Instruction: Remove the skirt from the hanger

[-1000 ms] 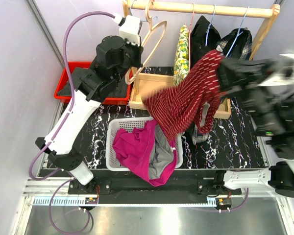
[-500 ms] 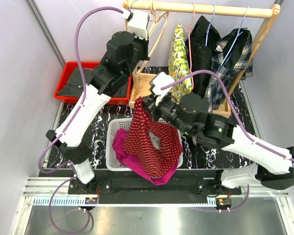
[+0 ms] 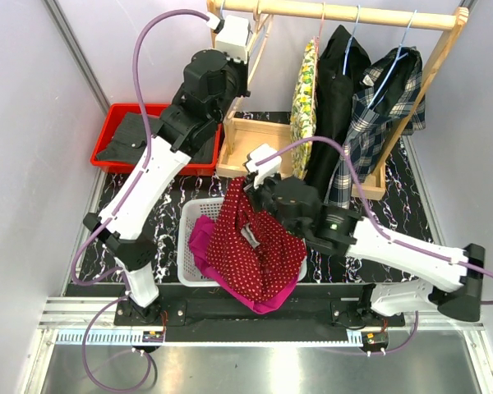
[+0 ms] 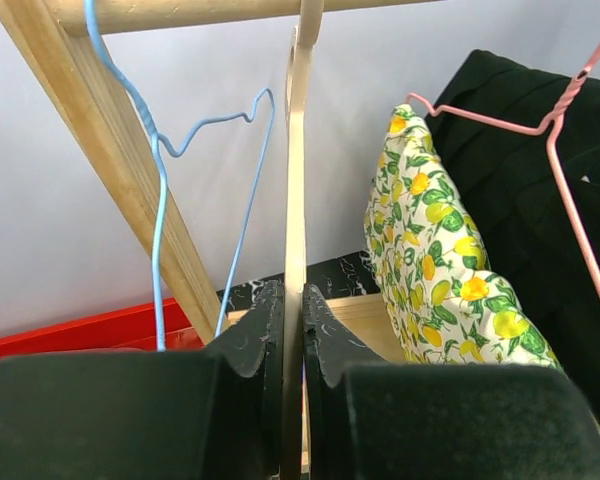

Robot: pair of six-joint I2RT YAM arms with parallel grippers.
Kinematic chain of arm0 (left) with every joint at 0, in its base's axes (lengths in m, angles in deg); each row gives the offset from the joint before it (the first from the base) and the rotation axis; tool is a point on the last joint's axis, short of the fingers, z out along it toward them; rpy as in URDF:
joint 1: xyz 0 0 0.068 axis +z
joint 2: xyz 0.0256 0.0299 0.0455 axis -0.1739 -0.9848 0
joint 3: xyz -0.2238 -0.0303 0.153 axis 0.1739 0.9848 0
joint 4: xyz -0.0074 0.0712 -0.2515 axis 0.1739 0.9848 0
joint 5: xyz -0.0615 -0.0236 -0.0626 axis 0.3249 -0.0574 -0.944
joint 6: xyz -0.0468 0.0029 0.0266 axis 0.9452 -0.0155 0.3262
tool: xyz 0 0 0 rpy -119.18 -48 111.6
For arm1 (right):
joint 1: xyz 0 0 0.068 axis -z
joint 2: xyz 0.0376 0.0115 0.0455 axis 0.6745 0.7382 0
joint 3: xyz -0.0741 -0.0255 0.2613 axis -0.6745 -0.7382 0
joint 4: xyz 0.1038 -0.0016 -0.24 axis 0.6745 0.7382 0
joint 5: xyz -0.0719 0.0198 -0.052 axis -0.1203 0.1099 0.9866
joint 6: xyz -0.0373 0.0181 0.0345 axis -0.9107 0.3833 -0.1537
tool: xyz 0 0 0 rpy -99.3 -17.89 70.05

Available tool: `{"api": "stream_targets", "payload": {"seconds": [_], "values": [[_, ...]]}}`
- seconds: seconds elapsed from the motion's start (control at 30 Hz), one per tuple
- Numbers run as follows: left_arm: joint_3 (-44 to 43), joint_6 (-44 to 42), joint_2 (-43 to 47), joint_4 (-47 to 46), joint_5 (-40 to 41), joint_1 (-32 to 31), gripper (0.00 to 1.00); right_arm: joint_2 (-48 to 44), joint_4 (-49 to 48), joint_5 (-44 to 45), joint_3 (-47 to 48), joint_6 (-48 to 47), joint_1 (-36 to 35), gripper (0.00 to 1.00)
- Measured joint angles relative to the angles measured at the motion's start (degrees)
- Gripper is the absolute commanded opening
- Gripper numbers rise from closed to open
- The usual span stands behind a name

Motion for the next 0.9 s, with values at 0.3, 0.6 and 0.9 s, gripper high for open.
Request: {"api": "stream_targets", "payload": {"seconds": [0.3,0.6,0.9], "values": [[4.72,0.24,-0.52,-2.05,0.35,1.64,0.0,5.53,-0.11,-1.09,-13.35,9.88,7.48,0.0],[9.66,0.39,0.15,-7.48,0.31,2.03,0.0,6.36,-1.77,-2.58,-15.15,14.19,7.48,0.0],[12.59,2.01,5.27,-4.02,-0.79,1.99,0.99,17.18,-3.82,-4.66,-17.57,18.6,7.48,0.0]]}}
